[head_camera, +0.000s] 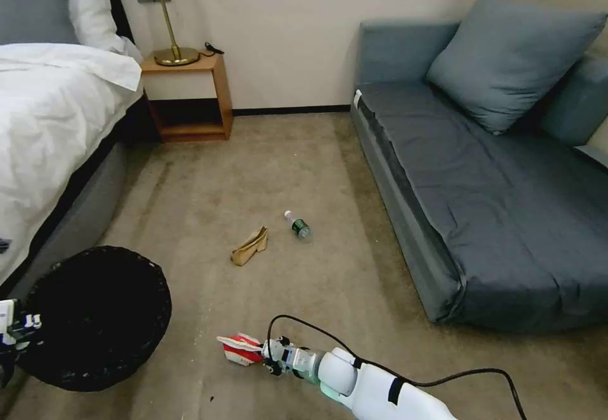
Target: Pick up the trash bin, then pick up the garbage on the floor and place it into the trash bin.
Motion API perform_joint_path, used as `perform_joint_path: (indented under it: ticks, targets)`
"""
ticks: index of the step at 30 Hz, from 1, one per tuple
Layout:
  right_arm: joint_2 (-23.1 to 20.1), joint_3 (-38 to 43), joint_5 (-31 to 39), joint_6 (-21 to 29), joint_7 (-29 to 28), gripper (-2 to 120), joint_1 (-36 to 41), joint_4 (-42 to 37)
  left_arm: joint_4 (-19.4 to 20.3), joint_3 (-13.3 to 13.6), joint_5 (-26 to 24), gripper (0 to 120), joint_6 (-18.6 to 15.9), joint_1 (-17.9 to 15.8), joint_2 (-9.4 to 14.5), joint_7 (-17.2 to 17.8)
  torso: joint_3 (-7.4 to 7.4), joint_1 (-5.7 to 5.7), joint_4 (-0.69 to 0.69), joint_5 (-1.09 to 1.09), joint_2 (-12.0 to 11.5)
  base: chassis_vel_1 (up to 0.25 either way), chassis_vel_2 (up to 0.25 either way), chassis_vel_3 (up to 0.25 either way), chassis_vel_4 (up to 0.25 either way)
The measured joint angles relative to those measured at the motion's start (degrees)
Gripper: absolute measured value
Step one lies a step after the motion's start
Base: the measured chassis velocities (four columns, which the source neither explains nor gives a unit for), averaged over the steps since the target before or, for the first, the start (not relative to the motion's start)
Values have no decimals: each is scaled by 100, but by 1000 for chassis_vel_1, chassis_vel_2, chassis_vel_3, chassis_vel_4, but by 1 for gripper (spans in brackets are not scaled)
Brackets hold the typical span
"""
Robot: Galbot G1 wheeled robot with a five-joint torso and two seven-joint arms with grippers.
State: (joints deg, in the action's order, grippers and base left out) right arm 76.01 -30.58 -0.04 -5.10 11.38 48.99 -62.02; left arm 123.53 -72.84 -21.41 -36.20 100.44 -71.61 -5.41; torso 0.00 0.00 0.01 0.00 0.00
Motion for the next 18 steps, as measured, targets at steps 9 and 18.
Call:
perform_joint_path:
  ticks: [9,18]
  targets:
    - [-520,1282,656,243,-176,0,840,-1552,-147,203,-10,3,21,-78,-35,37,0,0,-1,0,0,0,0,0,0]
    - [-955,1753,1795,839,-500,0,1373,-3835,-118,315,-96,3,24,-31,-104,80,-1,0,-1,0,0,0,0,0,0]
